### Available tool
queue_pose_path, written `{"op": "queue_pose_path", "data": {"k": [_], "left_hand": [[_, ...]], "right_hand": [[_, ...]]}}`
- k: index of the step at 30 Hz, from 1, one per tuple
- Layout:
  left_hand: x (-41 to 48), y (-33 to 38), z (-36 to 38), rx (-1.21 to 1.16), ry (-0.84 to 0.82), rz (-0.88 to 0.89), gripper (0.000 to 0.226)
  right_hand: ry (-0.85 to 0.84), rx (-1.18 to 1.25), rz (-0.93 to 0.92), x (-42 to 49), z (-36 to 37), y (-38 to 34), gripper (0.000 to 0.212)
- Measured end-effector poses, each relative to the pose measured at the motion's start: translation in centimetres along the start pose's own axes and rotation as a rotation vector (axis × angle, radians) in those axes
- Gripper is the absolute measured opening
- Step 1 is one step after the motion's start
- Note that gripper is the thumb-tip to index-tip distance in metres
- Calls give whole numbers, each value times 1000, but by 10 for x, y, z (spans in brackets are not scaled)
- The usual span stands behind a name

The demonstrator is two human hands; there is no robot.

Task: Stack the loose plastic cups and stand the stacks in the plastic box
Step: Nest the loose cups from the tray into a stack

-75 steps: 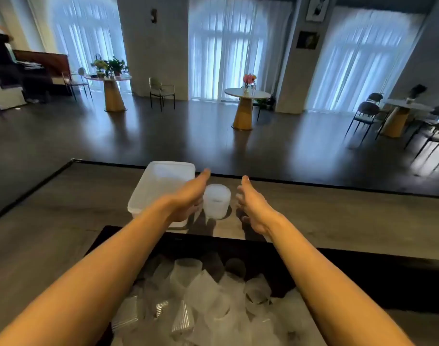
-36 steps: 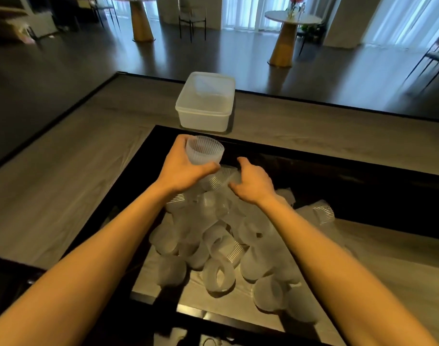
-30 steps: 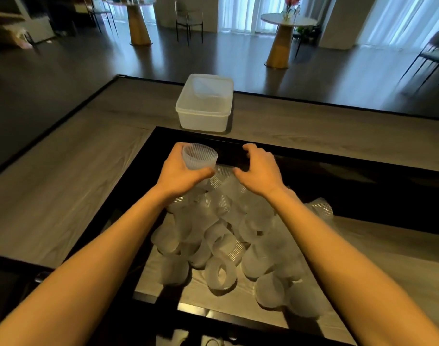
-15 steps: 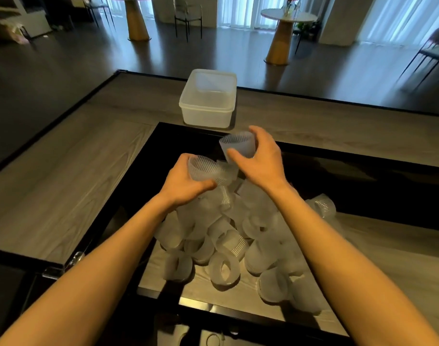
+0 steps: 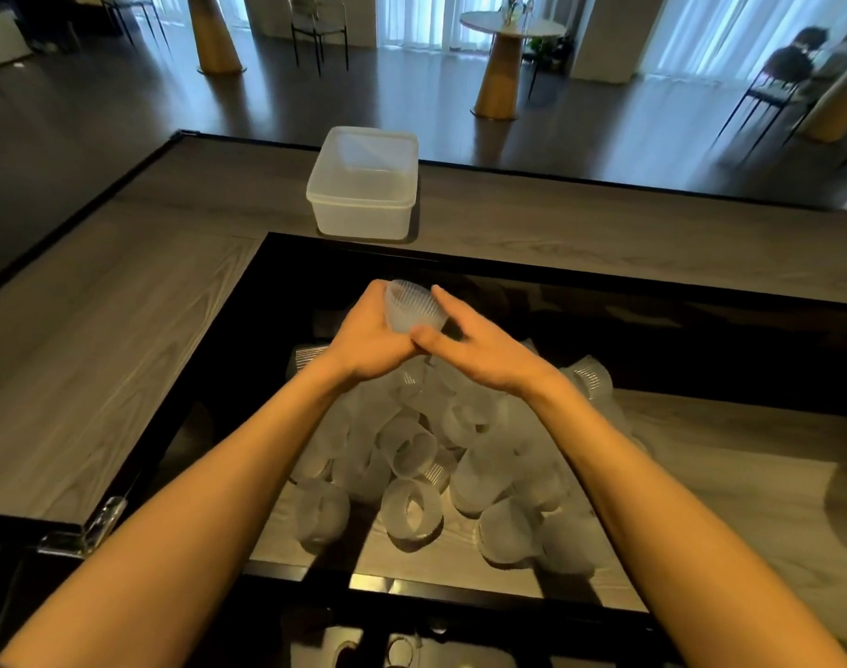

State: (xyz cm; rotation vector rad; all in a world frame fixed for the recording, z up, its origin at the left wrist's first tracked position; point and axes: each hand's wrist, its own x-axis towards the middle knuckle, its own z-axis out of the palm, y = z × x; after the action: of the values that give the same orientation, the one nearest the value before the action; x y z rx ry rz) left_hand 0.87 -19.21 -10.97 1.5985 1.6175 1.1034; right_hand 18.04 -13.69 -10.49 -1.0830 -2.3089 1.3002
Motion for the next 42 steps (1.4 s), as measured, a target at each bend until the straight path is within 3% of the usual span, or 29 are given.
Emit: {"op": "queue_pose_path", "data": {"k": [1,3,5,9,12,15,18,20,22,24,27,30,33,35,37,39,41,42], "left_hand": [[0,-3,1,4,8,-24,21],[1,-13,1,32,46,-89,44],[-1,-21,2,92,103,-165,77],[-6,-31,5,156,151,-207,87],[-10,-34,3,190,170,-217,89],[-13,-36,1,207,166,-235,91],[-16,-35,-2,212,164,-236,89],[-16,-32,-3,219,149,-232,88],[-16,-26,-1,261,122,-211,87],[-14,-16,4,296,77,-155,85],[-11,0,15,286,-72,-70,83],[-11,13,26,276,-181,-43,81],[-11,23,36,184,-207,-43,61],[-10,24,42,135,-207,-32,53],[-12,22,45,125,-190,-49,52],[-17,16,44,138,-168,-96,58],[-22,8,42,176,-112,-157,70],[-26,5,40,199,-81,-170,74]], "right_hand": [[17,28,1,0,-2,1,74],[232,85,43,4,-3,10,63],[392,-67,180,13,-2,26,77],[262,-499,316,18,16,57,108],[243,-586,304,22,30,65,105],[276,-649,287,26,34,62,87],[465,-498,141,25,22,46,70],[556,-250,-3,21,6,29,62],[482,34,-70,13,-10,13,52],[327,160,-91,4,-20,5,45],[199,30,-104,-7,-19,7,44],[232,13,-88,-17,-19,12,36],[324,43,-69,-23,-17,18,28],[306,-24,-46,-28,-11,23,40],[156,-75,9,-31,-6,26,59],[85,71,77,-32,-2,31,58],[261,120,87,-26,2,46,39],[367,23,110,-24,4,57,37]]}}
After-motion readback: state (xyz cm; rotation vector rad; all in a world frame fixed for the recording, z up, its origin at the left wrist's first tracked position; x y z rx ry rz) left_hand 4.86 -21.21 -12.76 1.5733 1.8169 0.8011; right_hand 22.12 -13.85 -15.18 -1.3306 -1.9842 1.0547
